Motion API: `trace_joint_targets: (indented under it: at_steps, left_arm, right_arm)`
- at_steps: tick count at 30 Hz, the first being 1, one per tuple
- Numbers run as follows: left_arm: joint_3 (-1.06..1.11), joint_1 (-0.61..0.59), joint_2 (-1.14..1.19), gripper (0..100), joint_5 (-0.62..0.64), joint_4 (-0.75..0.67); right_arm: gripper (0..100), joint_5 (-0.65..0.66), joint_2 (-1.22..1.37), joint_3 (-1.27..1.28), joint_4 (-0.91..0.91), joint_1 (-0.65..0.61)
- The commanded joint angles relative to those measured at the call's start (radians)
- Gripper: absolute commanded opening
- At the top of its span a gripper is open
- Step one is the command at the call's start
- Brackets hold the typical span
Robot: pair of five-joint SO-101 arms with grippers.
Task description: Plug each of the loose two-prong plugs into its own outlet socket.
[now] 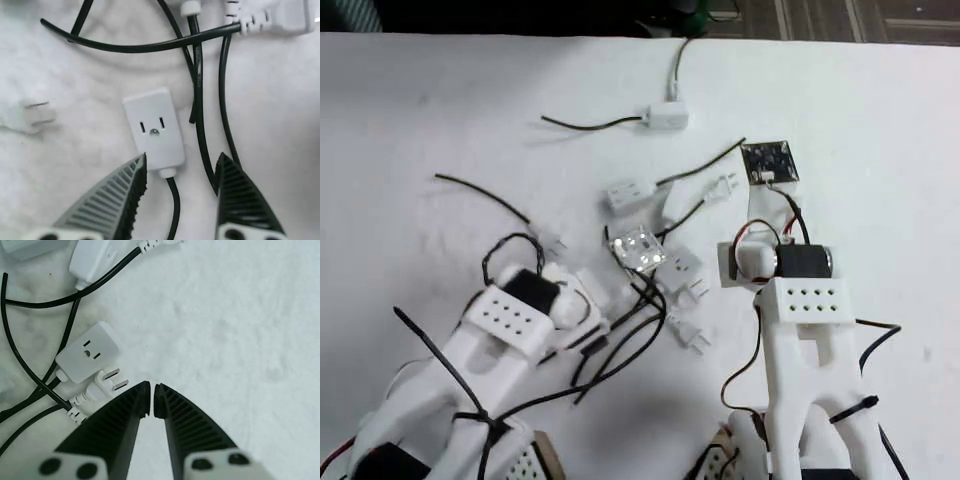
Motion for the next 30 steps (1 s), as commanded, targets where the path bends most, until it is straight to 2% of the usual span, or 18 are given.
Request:
trace_joint_targets:
  at_steps: [1, 4, 8, 14, 16, 21, 30]
  left_arm:
    - [-0.057, -0.071, -0.022, 23, 0.014, -0.015]
    - [-0.103, -0.085, 0.068, 23, 0.011, -0.008]
    - [-0.209, -0.088, 0.309, 23, 0.014, -0.003]
    - [-0.368, -0.099, 0.541, 22, 0.011, 0.084]
    - [-0.377, -0.099, 0.556, 19, 0.008, 0.086]
    - [-0.377, -0.139, 0.524, 2, 0.005, 0.086]
    - [-0.379, -0.424, 0.364, 2, -0.275, 0.098]
  right_arm:
    - [2.7, -0.002, -0.024, -0.025, -0.008, -0.010]
    - [2.7, -0.002, -0.024, -0.025, -0.008, -0.010]
    - [2.7, -0.002, -0.027, -0.025, -0.005, -0.010]
    - [2.7, -0.002, -0.030, -0.025, -0.005, -0.010]
    - [2.7, -0.002, -0.030, -0.025, -0.005, -0.010]
    - [2.7, -0.002, -0.031, -0.025, -0.005, -0.010]
    - [2.7, -0.002, -0.031, -0.025, -0.005, -0.010]
